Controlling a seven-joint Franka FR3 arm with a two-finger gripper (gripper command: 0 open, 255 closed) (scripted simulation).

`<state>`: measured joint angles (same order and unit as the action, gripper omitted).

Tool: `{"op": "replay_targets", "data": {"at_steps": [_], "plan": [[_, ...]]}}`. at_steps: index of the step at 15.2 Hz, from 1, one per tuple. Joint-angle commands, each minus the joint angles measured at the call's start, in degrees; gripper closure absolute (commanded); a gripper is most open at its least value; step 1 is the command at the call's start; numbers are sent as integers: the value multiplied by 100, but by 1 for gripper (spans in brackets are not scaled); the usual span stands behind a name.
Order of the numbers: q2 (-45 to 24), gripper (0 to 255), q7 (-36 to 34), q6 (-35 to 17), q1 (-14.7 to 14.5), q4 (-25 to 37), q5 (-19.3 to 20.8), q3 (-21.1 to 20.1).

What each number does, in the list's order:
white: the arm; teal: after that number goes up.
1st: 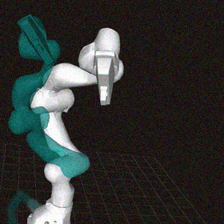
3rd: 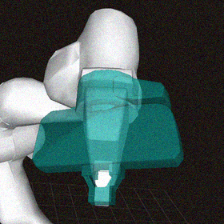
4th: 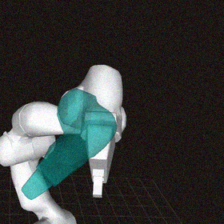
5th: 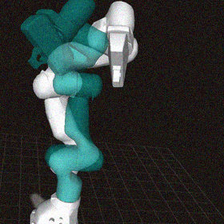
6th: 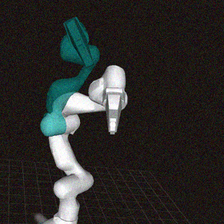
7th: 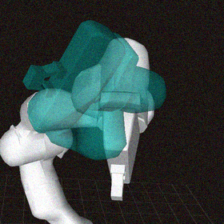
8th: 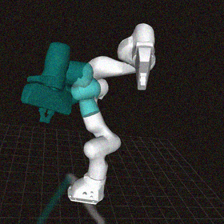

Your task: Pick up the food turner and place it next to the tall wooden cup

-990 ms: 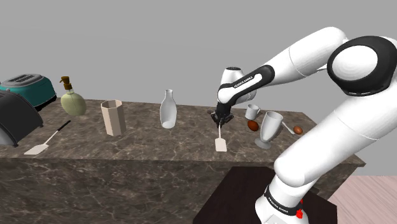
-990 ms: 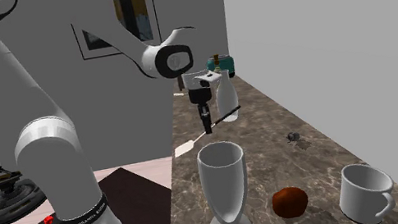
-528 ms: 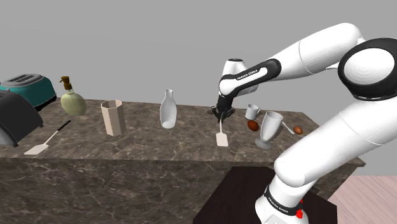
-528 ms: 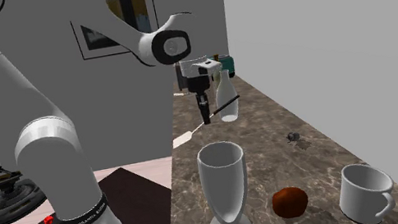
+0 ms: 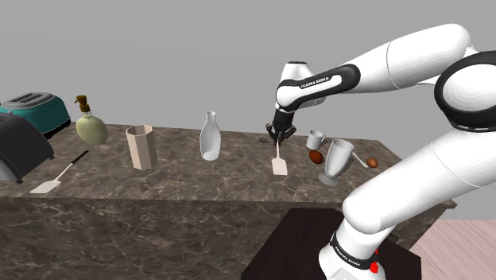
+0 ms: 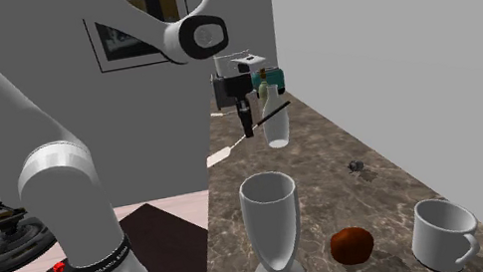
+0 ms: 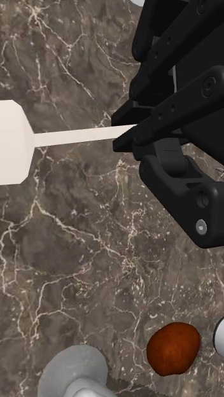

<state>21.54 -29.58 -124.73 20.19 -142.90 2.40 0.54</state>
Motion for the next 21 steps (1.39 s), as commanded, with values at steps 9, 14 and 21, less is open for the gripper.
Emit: {"op": "replay_targets", "data": {"at_steps": [9,14,21], "plan": [[272,255,18,828,-10,554,-21,-11],[189,255,-90,1089,-60,894,-56,-98],[-872,255,-892,1074,-345,1917,-131,-651]]}}
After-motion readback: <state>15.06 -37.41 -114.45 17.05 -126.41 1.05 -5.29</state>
